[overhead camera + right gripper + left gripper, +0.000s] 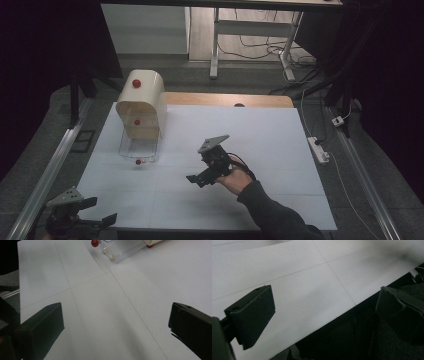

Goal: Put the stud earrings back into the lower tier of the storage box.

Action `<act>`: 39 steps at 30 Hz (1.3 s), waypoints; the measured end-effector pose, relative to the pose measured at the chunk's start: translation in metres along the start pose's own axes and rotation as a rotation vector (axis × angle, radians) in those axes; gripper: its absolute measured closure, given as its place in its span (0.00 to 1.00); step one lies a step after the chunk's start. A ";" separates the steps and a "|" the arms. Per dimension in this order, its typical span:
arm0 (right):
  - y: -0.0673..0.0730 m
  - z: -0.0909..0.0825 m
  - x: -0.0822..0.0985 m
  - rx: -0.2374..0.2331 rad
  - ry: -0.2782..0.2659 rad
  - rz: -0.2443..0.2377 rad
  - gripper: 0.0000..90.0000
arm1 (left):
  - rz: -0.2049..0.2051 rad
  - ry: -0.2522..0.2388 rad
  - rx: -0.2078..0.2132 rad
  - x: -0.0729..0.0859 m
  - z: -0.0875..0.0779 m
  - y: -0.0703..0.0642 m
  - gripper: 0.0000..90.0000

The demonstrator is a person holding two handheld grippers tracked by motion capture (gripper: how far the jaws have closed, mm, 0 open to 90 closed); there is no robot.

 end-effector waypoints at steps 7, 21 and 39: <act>0.001 -0.030 0.017 0.051 -0.007 0.006 0.00 | 0.000 -0.002 -0.001 0.000 0.000 0.000 0.02; 0.000 -0.092 0.047 0.168 -0.040 0.101 0.00 | 0.004 -0.001 0.000 0.000 0.000 0.000 0.01; -0.003 -0.165 0.084 0.366 -0.049 0.175 0.00 | 0.007 0.002 -0.002 0.000 0.001 -0.001 0.01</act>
Point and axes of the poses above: each handheld gripper's, and its own axes: z roughly forward along the jaws, x roughly out of its underside, y roughly to its left, the point moved 3 cm from there along z, roughly forward along the jaws, and after that the axes turned 15 degrees about -y, right-handed, at the moved point
